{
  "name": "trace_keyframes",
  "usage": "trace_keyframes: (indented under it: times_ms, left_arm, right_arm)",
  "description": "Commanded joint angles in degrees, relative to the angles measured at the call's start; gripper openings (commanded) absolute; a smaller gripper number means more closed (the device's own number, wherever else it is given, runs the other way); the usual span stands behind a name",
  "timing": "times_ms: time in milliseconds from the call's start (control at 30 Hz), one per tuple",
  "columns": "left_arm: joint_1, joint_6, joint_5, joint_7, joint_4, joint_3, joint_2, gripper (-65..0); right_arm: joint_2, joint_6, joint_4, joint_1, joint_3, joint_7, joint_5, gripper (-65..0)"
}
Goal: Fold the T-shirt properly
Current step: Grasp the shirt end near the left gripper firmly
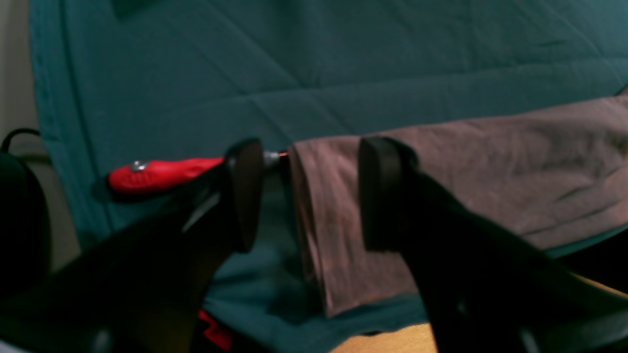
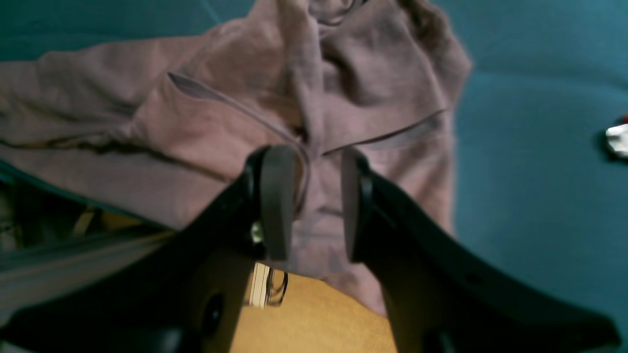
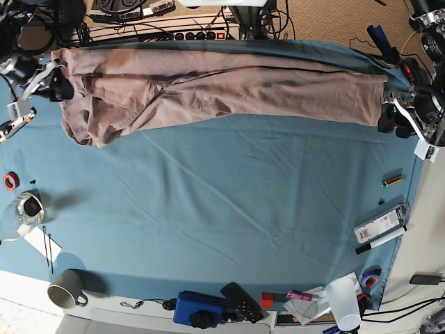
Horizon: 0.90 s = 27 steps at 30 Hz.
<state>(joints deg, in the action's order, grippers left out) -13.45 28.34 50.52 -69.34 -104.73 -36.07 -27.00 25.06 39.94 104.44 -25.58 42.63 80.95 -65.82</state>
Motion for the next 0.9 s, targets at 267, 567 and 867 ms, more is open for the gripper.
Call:
trace_keyframes:
  times_ms: [267,567,867]
  left_arm:
    - [-0.1,0.0,0.9,-1.1,-1.0,-0.4,-0.7,-35.6]
    - [-2.7,-1.3,-6.9,3.2,-0.9,-0.4,5.8,-35.6]
    - [-2.9,-5.4,-11.4,0.2,1.5,-0.4,5.7,-35.6]
  right_arm:
    - [1.1,0.1,-3.4,0.0,-11.9,-8.7,11.9,-47.4]
    - [1.1,0.1,-8.6,0.0,-11.9,-9.3,14.7,-47.4]
    - [1.2,0.1,-10.4,0.0,-11.9,-9.3,14.7,-47.4]
